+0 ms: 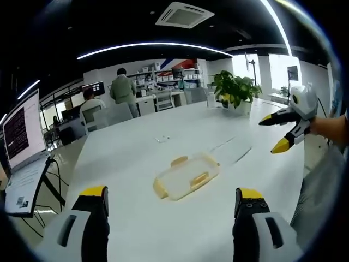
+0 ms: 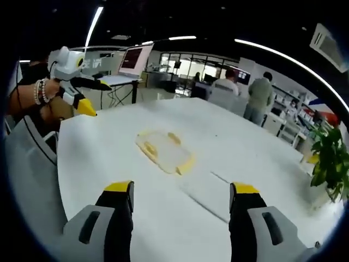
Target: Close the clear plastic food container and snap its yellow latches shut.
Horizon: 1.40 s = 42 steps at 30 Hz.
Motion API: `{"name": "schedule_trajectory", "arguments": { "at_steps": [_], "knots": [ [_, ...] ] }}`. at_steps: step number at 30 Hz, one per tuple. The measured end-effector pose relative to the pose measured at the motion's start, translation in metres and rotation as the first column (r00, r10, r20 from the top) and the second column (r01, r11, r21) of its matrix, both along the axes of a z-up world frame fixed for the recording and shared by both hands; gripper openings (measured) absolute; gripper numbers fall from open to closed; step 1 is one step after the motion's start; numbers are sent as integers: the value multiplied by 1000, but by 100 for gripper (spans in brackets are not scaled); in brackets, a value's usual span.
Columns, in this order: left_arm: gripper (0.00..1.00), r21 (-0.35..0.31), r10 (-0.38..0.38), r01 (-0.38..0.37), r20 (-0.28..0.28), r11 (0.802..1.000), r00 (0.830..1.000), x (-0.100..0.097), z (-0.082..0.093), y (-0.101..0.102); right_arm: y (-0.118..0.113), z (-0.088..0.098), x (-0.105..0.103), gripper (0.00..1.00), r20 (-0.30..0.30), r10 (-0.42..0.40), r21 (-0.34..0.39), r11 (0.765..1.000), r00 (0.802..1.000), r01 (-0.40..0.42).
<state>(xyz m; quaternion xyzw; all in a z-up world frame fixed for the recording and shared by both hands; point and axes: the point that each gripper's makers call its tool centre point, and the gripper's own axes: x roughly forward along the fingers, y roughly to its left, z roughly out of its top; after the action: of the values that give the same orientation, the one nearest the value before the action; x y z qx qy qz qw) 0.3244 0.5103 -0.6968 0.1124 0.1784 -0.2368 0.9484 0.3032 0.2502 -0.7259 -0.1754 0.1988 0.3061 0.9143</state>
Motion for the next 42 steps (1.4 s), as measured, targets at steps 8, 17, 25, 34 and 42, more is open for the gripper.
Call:
{"name": "schedule_trajectory", "arguments": {
  "at_steps": [8,17,25,34,42],
  "knots": [
    [90,16,-13,14,-29,1000,1000,31,-12,5,8,-5,32,71,-17,48,-42,998,999,-48],
    [88,103,-90,95,-54,990,994,61,-29,-4,32,-13,59,70,-20,131,-88,987,991,-132],
    [87,196,-147,161,-81,967,986,87,-47,-13,43,-29,79,69,-33,198,-158,967,980,-201],
    [84,366,-242,290,-173,884,955,109,-83,-11,37,-44,106,67,-53,237,-257,936,970,-242],
    [80,545,-329,375,-185,750,926,130,-93,-7,43,-54,125,69,-71,308,-376,872,949,-312]
  ]
}}
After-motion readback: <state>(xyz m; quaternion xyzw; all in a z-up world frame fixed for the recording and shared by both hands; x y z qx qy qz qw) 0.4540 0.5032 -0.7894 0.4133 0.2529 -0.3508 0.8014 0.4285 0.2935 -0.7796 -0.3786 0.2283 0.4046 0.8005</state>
